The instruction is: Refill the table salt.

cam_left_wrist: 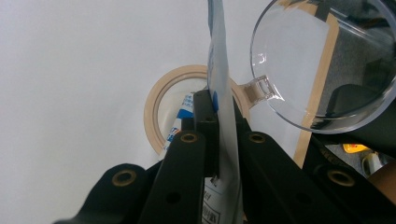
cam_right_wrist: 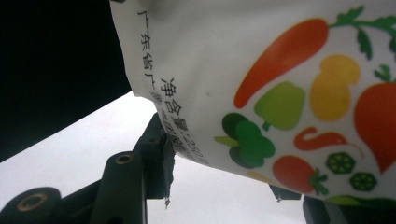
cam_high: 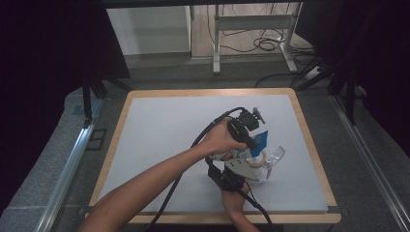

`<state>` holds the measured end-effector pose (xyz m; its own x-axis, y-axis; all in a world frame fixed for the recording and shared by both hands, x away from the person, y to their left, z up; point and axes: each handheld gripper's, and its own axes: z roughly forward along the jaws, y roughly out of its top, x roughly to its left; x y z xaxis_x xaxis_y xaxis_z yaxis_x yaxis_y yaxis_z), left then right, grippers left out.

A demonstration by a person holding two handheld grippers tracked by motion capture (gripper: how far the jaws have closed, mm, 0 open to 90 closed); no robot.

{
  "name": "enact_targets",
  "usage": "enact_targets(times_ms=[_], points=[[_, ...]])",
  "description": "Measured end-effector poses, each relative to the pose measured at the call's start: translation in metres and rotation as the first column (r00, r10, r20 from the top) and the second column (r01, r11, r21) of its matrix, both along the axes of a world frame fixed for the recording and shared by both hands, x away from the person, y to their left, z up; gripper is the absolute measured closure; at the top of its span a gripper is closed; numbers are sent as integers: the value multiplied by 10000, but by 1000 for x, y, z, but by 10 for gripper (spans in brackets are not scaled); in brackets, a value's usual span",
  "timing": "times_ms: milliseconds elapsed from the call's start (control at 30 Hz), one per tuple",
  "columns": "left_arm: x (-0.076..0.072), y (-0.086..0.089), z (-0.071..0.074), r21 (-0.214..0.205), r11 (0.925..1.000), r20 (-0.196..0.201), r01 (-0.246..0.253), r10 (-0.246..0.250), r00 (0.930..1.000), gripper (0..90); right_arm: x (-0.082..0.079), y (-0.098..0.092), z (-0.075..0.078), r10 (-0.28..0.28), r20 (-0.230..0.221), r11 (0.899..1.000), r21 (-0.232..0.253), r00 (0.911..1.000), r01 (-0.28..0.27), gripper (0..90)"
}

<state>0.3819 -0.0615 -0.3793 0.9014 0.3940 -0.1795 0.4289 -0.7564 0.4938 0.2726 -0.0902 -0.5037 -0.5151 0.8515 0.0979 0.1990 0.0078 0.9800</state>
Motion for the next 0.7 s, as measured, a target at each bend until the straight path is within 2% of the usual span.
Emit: enact_targets(times_ms=[700], points=[[-1,-3,2,96,9999,50,97,-97,9999,900,0,-1,1,-61,70,10000,36,10000,61,510]])
